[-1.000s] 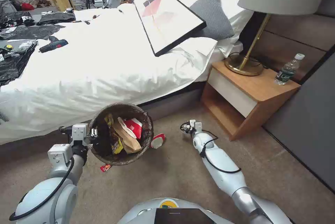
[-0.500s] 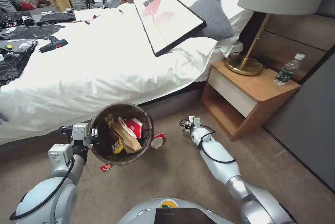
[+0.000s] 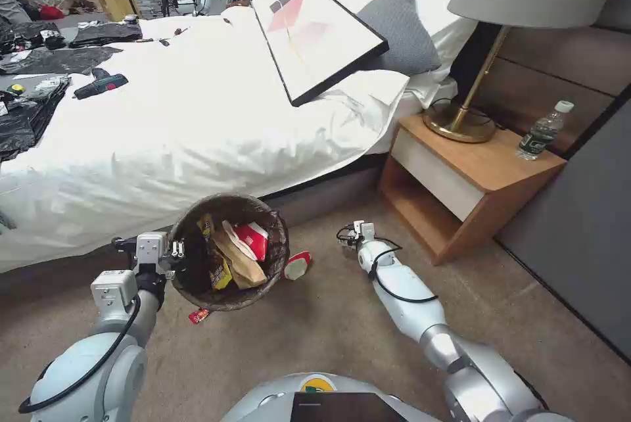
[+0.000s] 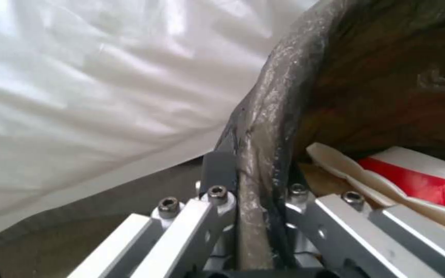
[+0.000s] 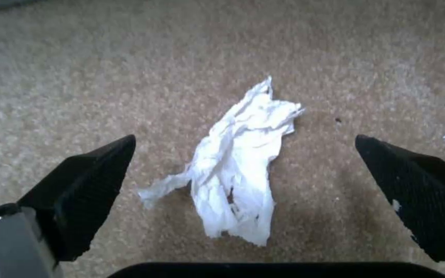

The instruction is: Pick up the trash bin, then pick up the garbage from the floor and place it into the trash bin.

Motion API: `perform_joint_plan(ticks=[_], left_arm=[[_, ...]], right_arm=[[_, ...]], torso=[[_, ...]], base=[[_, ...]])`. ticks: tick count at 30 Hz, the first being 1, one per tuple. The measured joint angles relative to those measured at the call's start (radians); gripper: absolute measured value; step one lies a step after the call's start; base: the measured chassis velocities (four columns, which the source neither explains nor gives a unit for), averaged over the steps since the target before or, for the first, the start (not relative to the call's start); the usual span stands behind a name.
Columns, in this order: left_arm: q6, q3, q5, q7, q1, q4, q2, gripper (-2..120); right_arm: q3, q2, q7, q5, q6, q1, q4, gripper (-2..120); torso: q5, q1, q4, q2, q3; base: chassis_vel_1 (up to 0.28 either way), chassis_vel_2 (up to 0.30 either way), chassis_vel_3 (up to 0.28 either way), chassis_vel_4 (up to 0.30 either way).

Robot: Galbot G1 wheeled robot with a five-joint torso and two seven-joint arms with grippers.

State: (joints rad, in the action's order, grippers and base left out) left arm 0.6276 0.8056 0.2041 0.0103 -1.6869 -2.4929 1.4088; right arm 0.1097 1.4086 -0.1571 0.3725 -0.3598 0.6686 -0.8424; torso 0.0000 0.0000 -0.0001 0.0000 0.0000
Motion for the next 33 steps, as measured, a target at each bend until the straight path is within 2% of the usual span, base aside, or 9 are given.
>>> perform_joint_plan(ticks=[9,31,33], left_arm=[[0.0,0.001,0.001,0.0,0.001,0.002,0.0,3],[0.001,-0.002,0.0,0.0,0.002,0.004,0.0,3],[0.001,-0.002,0.0,0.0,0.002,0.004,0.0,3]], right_arm=[[0.003,0.022,0.016,-0.027,0.022,-0.029,0.08,100],[0.01,0.043,0.04,-0.061,0.057,-0.06,0.171,100],[0.01,0.045,0.044,-0.065,0.061,-0.063,0.181,97]], torso=[[0.0,0.0,0.0001,0.0,0.0],[0.0,0.0,0.0001,0.0,0.0],[0.0,0.0,0.0,0.0,0.0]], base=[[0.0,0.0,0.0,0.0],[0.0,0.0,0.0,0.0],[0.0,0.0,0.0,0.0]])
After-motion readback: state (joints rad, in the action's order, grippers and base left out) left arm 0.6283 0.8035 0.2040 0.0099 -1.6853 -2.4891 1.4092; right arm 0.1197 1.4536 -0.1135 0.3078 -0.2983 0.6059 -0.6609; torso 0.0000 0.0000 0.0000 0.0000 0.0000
